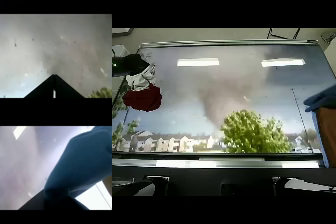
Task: Fold the clothes and pants, and hang the long-sleeved shirts on hangers.
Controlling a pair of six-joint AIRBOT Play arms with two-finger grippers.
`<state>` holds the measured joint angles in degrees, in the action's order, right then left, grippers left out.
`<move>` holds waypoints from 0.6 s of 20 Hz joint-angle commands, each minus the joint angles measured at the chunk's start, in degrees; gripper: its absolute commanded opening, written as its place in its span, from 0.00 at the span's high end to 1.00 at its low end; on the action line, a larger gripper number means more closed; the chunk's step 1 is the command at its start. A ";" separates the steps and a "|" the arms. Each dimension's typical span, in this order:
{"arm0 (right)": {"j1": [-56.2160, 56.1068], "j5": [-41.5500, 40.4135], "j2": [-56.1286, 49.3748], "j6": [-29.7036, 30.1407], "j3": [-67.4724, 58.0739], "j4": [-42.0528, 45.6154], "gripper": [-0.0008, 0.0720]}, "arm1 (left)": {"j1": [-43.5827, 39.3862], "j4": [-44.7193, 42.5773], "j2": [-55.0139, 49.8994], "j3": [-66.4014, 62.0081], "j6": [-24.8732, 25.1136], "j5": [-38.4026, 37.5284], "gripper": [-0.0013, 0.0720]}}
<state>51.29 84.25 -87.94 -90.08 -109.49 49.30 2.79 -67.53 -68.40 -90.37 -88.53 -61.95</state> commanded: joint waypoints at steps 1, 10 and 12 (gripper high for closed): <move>8.00 -0.63 -0.09 -0.76 -0.76 0.85 0.93 | -0.02 0.02 -0.04 0.02 0.00 0.00 0.95; 16.81 1.36 0.57 -0.76 -0.76 0.70 0.93 | -0.02 0.02 -0.02 0.02 0.00 -0.02 0.95; 17.99 4.13 0.92 -1.14 -0.76 3.19 0.93 | -0.02 0.02 -0.02 0.02 0.02 -0.02 0.95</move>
<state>67.26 85.43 -87.35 -90.94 -110.24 50.24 2.79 -67.51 -68.40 -90.37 -88.53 -61.98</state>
